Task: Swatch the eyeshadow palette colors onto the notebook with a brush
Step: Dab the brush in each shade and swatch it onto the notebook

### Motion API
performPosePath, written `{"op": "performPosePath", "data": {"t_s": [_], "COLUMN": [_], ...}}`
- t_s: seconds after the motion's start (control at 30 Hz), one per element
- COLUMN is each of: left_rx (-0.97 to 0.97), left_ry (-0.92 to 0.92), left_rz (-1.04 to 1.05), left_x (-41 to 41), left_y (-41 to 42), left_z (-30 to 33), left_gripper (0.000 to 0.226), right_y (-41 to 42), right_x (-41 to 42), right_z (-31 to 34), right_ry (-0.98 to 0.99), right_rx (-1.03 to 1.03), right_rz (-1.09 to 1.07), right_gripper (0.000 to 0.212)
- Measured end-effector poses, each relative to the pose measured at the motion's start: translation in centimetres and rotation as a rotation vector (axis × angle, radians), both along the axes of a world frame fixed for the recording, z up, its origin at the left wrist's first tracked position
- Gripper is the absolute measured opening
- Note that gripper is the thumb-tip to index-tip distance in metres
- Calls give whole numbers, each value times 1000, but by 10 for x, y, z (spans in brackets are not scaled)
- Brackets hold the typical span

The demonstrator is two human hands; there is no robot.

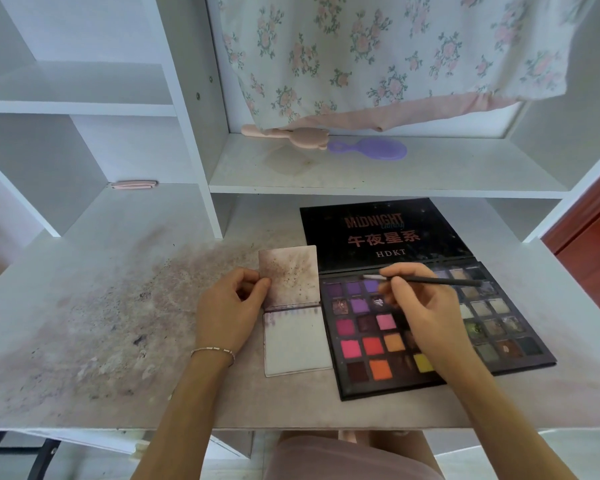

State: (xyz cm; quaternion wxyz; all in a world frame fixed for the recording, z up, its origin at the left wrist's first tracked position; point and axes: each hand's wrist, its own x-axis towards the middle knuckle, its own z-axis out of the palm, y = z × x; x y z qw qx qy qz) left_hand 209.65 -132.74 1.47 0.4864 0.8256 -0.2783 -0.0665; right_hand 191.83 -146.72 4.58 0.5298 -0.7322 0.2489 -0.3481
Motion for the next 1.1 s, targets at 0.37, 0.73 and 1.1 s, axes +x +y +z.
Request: {"op": "performPosePath", "data": {"t_s": [0.37,0.73,1.1], "left_rx": [0,20,4], "left_ry": [-27,-35,-26], "left_rz": [5,10,12], "left_x": [-1,-2,-2], "left_y": [0,0,0], "left_z": [0,2,2], "left_gripper": [19,10,23], "right_y": [-14,-16,-16], "right_x": [-17,-16,-16], "right_z": [-14,-16,-16], "right_ry": [209,320,303], "right_rx": [-115,-165,-181], "right_rz": [-96,-39,-43], "right_gripper": [27,22,23]}}
